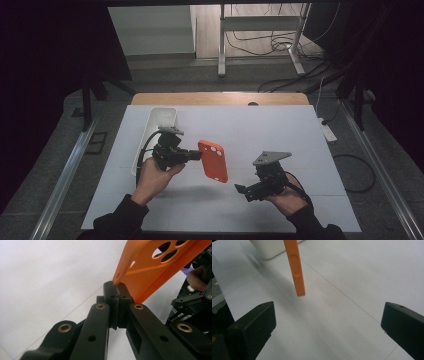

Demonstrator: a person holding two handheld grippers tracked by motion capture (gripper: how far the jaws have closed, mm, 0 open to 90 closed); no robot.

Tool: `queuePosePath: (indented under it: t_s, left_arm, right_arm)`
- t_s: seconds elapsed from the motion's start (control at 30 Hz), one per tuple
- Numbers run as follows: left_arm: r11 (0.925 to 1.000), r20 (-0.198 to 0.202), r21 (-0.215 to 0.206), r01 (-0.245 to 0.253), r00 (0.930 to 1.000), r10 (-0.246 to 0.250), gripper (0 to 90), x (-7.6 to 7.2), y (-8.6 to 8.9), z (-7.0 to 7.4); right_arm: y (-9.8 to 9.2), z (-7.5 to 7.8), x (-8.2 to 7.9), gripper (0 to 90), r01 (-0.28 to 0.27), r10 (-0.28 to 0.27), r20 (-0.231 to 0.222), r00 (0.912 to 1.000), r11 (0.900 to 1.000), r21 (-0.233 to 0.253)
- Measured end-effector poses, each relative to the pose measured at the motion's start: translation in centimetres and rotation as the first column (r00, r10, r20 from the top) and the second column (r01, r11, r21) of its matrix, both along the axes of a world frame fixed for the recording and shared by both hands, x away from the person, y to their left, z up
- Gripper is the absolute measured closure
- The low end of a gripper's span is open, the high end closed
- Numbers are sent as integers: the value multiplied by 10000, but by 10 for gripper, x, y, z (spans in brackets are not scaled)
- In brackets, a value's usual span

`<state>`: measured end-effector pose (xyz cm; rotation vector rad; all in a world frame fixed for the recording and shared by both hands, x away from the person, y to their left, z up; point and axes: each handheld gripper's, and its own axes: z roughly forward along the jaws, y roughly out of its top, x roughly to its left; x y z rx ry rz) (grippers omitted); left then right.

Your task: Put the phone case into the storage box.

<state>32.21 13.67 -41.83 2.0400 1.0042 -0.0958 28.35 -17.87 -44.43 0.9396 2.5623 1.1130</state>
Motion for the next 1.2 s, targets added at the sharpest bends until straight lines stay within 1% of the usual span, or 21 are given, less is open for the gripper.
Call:
queuePosePath:
  t_s: [0.1,0.33,0.4,0.5,0.53,0.63,0.7,0.9,1.07,1.2]
  left_arm:
    - [10000,12,-36,-72,10000,72,893,1,3,0]
    - [9998,-10,-44,-185,9998,185,893,6,10,1]
    - [9997,19,-18,-228,9997,228,893,7,12,1]
    - [9997,67,66,-249,9997,248,893,9,15,4]
    - [9995,107,55,-310,9995,310,893,10,16,6]
    - [9993,145,105,-353,9993,352,893,11,19,8]
    - [9989,155,46,-458,9988,458,893,12,22,10]
    - [9977,145,6,-677,9976,677,893,17,32,13]
    - [9966,111,-7,-818,9966,818,893,20,39,14]
    - [9953,143,58,-963,9953,963,892,23,44,17]
  right_arm:
    - [-4,0,-1,0,76,-76,-83,9999,10000,6]
    - [-15,0,-4,0,284,-284,-90,9996,9996,-68]
    - [-16,0,-5,0,268,-268,-47,9996,9996,-90]
    - [-20,0,-8,0,352,-347,153,9993,9989,-300]
    - [-21,0,-9,0,382,-376,213,9991,9988,-303]
    - [-24,1,-10,0,451,-442,273,9986,9984,-337]
    - [-27,1,-11,0,487,-476,317,9984,9983,-327]
    - [-34,1,-14,0,573,-555,365,9978,9972,-491]
    - [-39,1,-16,0,625,-620,130,9980,9971,-429]
    - [-44,0,-18,0,692,-688,115,9976,9966,-447]
